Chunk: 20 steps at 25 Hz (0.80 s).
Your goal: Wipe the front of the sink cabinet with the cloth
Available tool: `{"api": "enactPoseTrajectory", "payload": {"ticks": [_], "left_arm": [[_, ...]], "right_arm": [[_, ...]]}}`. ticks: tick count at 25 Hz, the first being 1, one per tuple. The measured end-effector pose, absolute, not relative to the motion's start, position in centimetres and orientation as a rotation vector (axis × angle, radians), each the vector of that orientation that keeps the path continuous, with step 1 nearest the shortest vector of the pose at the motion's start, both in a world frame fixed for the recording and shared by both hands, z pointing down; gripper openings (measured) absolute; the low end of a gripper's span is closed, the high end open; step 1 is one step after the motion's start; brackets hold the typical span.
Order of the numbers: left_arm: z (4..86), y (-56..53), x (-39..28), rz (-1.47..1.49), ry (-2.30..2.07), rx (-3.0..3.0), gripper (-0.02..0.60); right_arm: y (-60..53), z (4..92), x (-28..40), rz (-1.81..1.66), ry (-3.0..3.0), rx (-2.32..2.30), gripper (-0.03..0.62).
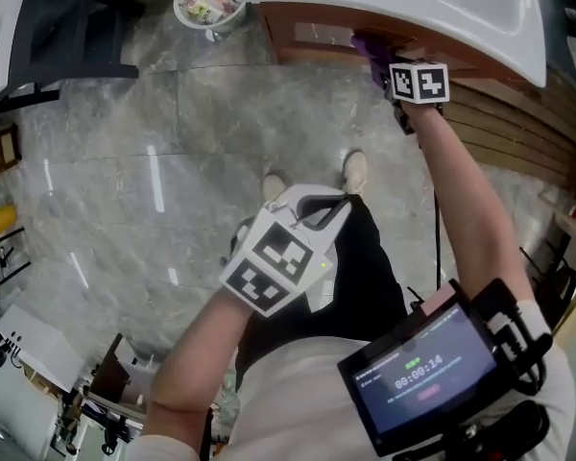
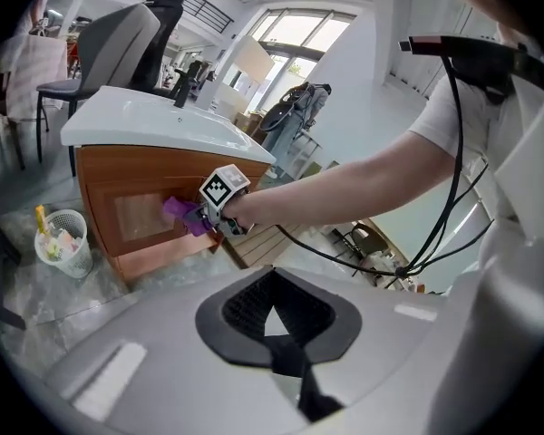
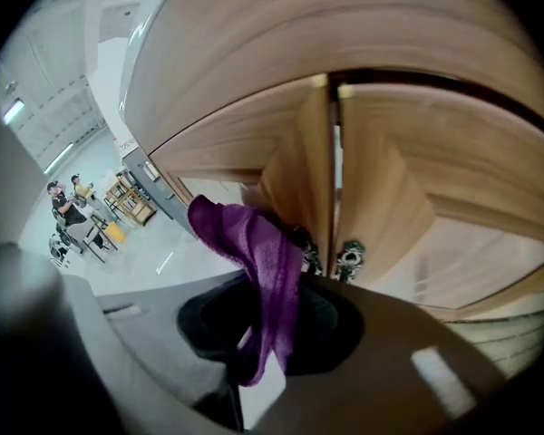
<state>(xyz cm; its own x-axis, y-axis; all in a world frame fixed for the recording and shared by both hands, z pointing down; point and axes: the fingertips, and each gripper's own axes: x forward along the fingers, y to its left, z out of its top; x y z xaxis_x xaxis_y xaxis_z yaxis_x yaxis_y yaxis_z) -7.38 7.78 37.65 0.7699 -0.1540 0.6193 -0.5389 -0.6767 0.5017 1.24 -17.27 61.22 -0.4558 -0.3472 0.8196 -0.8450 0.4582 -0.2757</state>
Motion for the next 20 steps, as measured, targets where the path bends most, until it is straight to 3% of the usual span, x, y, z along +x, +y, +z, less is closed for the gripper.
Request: {"api": "enactPoseTrajectory", "payload": {"ticks": [20], "left_arm": [[38.4,4.6,3.4,0.775,-0.444,2.28,0.006]], "right_arm": [[-18.2,61.8,18.4,1.007,-1.952,1.14,0.083]]}}
